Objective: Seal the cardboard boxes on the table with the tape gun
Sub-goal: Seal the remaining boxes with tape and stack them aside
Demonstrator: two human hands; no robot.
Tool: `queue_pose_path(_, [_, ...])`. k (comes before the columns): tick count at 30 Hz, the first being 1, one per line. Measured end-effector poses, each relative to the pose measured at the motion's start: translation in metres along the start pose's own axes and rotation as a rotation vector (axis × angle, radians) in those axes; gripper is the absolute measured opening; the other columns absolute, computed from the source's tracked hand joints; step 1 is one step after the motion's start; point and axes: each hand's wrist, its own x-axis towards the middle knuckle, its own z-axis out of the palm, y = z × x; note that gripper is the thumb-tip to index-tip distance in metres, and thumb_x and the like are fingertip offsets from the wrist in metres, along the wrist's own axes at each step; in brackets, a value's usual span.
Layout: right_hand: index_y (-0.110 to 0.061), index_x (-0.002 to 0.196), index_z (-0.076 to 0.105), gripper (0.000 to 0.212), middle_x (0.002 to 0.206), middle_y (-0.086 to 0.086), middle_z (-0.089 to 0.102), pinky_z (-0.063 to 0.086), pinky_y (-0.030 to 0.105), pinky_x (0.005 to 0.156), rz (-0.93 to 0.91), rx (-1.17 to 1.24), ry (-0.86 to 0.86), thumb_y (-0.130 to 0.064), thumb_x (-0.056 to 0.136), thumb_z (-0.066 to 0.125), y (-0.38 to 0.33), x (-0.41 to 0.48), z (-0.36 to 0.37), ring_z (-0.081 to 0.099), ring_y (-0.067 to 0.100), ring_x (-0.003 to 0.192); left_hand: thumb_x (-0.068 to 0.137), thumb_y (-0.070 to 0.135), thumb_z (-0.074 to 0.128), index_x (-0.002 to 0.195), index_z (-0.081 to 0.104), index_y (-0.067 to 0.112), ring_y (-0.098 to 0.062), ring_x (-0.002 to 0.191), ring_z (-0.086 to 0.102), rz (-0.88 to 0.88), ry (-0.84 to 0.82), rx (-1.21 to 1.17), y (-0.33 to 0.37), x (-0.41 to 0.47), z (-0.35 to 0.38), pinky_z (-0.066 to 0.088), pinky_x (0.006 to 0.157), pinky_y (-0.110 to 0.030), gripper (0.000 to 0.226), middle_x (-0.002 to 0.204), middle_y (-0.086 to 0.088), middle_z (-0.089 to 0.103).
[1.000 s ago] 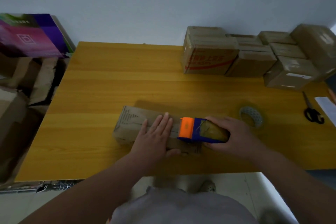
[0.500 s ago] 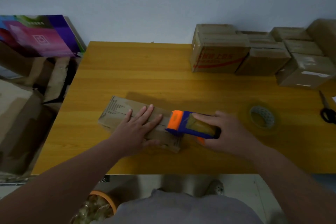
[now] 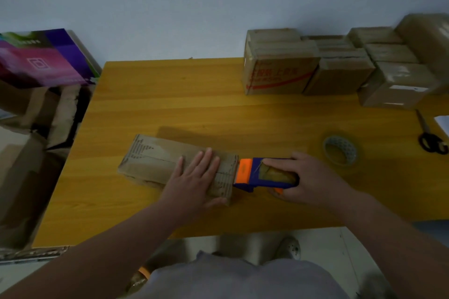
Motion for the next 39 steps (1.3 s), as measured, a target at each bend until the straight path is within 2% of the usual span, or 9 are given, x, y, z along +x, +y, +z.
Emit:
queue_pose_path(9, [-0.053,0.138,0.039,0.069,0.099,-0.005,0.042,0.051,0.035,0.076,0.035,-0.014,0.043,-0.043,0.078,0.073,-0.007,-0.005,0.005,0.048,0.012,0.089,0.066,0.064,-0.013,0.139,-0.027,0.023,-0.018,0.144,-0.018,0.002,0.01,0.012,0.03,0.013,0.002,-0.011,0.114,-0.044,0.085,0.148,0.001,-0.029])
queue_pose_path(14, [-0.05,0.137,0.041,0.068,0.097,-0.011,0.04,0.042,0.018,0.066,0.004,0.041,0.028,-0.043,0.078,0.074,-0.007,-0.016,-0.021,0.047,0.006,0.083,0.069,0.066,-0.01,0.141,-0.025,0.026,-0.017,0.141,-0.02,-0.001,0.003,0.027,0.031,0.014,0.003,-0.013,0.111,-0.043,0.084,0.15,0.003,-0.028])
queue_pose_path(17, [-0.052,0.135,0.041,0.068,0.096,-0.012,0.042,0.042,0.02,0.069,-0.052,0.011,0.005,-0.048,0.076,0.075,-0.007,-0.023,-0.035,0.046,0.006,0.084,0.08,0.065,0.01,0.15,-0.001,0.021,-0.024,0.145,0.009,-0.005,0.048,0.049,0.03,0.015,0.006,0.01,0.112,-0.051,0.083,0.158,-0.005,0.001])
queue_pose_path(20, [-0.052,0.134,0.043,0.068,0.097,-0.011,0.044,0.046,0.027,0.075,-0.034,-0.001,-0.004,-0.049,0.074,0.076,0.0,-0.032,-0.048,0.047,0.006,0.086,0.082,0.06,0.031,0.149,0.023,0.018,-0.027,0.136,0.039,-0.021,0.033,0.084,0.029,0.016,0.007,0.038,0.1,-0.056,0.08,0.152,-0.01,0.034])
queue_pose_path(25, [-0.053,0.138,0.037,0.064,0.098,-0.01,0.039,0.041,0.026,0.076,0.037,-0.13,-0.13,-0.051,0.082,0.067,-0.004,-0.028,-0.039,0.044,0.009,0.092,0.086,0.058,0.042,0.152,0.004,0.022,-0.021,0.14,0.008,-0.007,0.092,0.047,0.031,0.016,0.008,0.025,0.109,-0.056,0.084,0.156,-0.007,0.005])
queue_pose_path(28, [-0.05,0.143,0.032,0.063,0.103,-0.005,0.036,0.038,0.028,0.079,0.039,-0.232,-0.183,-0.046,0.087,0.062,-0.027,-0.006,-0.025,0.045,0.017,0.109,0.091,0.061,0.022,0.143,-0.025,0.029,-0.017,0.137,-0.021,0.002,0.029,0.043,0.031,0.015,0.006,0.0,0.116,-0.052,0.077,0.149,0.001,-0.029])
queue_pose_path(30, [-0.047,0.143,0.033,0.06,0.11,-0.001,0.041,0.038,0.03,0.079,0.029,-0.286,-0.177,-0.041,0.09,0.06,-0.045,0.006,-0.021,0.046,0.019,0.111,0.083,0.063,0.007,0.14,-0.031,0.029,-0.018,0.139,-0.022,0.0,0.038,0.065,0.033,0.014,0.003,-0.004,0.116,-0.049,0.077,0.148,0.001,-0.032])
queue_pose_path(34, [-0.042,0.133,0.052,0.054,0.118,-0.002,0.056,0.047,0.029,0.071,0.035,-0.288,-0.141,-0.029,0.081,0.064,-0.063,0.02,-0.024,0.053,0.019,0.102,0.094,0.055,0.033,0.137,-0.035,0.027,-0.016,0.136,-0.027,-0.033,-0.009,0.065,0.034,0.013,0.0,-0.008,0.116,-0.047,0.085,0.146,0.0,-0.036])
queue_pose_path(39, [-0.044,0.129,0.056,0.06,0.131,-0.007,0.053,0.05,0.027,0.07,0.144,-0.156,-0.224,-0.03,0.073,0.072,-0.053,0.036,-0.023,0.05,0.016,0.097,0.095,0.054,0.034,0.138,-0.032,0.027,-0.016,0.14,-0.024,-0.029,-0.014,0.03,0.037,0.012,-0.005,-0.007,0.116,-0.047,0.084,0.146,0.002,-0.034])
